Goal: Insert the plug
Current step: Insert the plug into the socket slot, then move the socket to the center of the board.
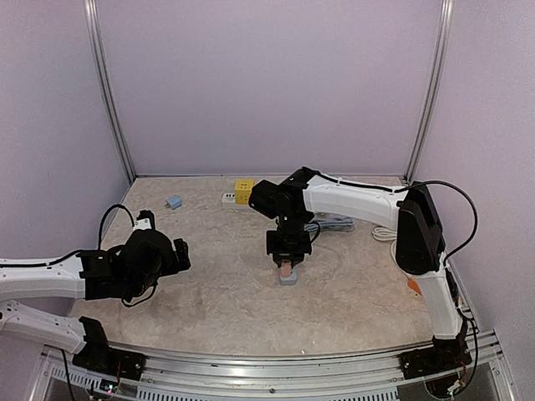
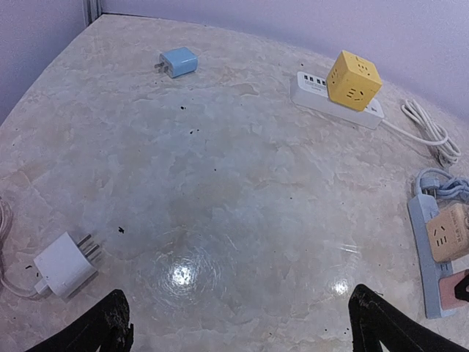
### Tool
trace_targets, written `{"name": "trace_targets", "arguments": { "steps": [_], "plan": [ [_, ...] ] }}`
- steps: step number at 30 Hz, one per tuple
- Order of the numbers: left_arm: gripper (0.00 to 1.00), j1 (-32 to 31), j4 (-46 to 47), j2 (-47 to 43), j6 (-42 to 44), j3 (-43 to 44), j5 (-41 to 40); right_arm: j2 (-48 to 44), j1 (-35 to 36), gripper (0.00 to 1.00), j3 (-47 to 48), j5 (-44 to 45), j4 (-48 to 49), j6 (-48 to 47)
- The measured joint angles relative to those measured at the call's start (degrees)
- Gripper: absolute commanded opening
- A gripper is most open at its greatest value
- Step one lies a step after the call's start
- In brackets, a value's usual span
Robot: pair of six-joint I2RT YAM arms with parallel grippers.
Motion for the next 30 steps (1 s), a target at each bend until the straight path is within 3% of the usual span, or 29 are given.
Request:
{"name": "trace_targets", "arguments": {
  "steps": [5, 12, 19, 22, 23, 24, 27, 30],
  "plan": [
    [0.99, 0.0, 0.0, 0.0, -0.1, 0.0, 0.0, 0.3, 0.1, 0.49, -0.2, 1.9, -0.2, 0.1],
    [0.99, 0.0, 0.0, 0.0, -0.2, 0.0, 0.0, 0.4, 0.1, 0.67, -0.2, 4.3, -0.1, -0.2],
    [0.99, 0.1, 0.0, 0.0, -0.3, 0.0, -0.3, -2.0, 0.3, 0.72, -0.2, 4.9, 2.6, -0.9],
    [0.99, 0.1, 0.1, 0.1, -0.2, 0.0, -0.7, -5.5, 0.9, 0.83, -0.2, 6.0, 4.0, -1.6],
    [0.99, 0.2, 0.1, 0.2, -0.1, 0.0, -0.8, -7.1, 1.2, 0.95, -0.2, 6.7, 4.3, -1.7],
    [0.99, 0.2, 0.1, 0.3, -0.1, 0.0, -0.9, -8.9, 1.5, 0.99, -0.2, 7.6, 4.5, -2.0],
    [0.99, 0.2, 1.5, 1.2, 1.1, 0.0, -0.4, -14.6, 2.7, 1.0, -0.6, 11.0, 5.1, -2.5],
    [0.99, -0.2, 4.6, 2.9, 3.3, 0.0, 0.8, -24.1, 3.7, 1.0, -7.2, 15.0, 7.9, -3.1]
  ]
}}
